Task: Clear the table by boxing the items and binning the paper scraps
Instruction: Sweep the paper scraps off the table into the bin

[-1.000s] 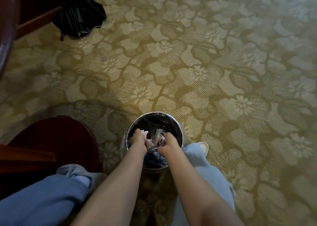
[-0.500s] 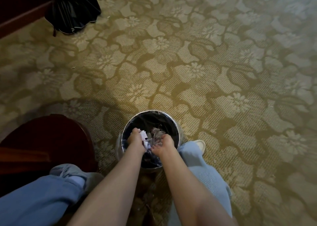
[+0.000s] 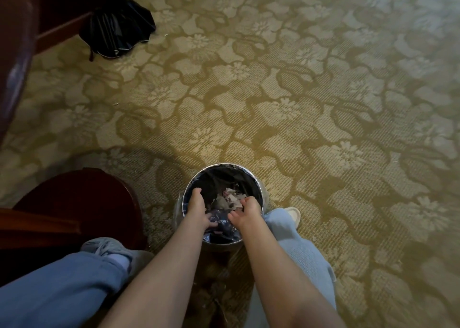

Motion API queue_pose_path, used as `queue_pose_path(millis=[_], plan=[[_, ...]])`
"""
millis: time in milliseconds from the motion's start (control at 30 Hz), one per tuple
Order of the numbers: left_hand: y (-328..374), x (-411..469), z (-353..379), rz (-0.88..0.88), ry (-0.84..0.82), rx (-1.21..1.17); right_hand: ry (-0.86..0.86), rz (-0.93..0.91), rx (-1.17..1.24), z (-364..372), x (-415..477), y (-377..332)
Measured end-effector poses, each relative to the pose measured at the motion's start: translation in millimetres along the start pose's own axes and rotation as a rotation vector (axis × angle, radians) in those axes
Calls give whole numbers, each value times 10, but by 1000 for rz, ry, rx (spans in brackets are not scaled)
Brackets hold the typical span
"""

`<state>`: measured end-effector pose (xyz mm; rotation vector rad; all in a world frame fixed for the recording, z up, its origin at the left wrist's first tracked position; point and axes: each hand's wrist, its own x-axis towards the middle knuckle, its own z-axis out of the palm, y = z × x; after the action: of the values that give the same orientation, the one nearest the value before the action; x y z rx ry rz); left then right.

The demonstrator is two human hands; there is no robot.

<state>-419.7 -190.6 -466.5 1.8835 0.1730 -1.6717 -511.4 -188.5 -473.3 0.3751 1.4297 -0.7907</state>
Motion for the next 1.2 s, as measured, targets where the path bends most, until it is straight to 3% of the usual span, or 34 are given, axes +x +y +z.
queue_pose_path(millis=[267,767,933,1067,1200], plan=[[-44,-339,-150,103,-57,87,-51,-151,-219,-143,-299,-23],[334,-1714,16,449,-142,375,-228,-476,-166,-213,-1548,-408],[583,-2408,59,691,-223,519,-298,-581,-156,-71,-2109,-554],[867,-2920,14,971,-196,586,-380,-640,-163,64,-2533,-587],[1084,-3357,-169,1111,-175,608,-481,-694,-164,209,-2943,-538]])
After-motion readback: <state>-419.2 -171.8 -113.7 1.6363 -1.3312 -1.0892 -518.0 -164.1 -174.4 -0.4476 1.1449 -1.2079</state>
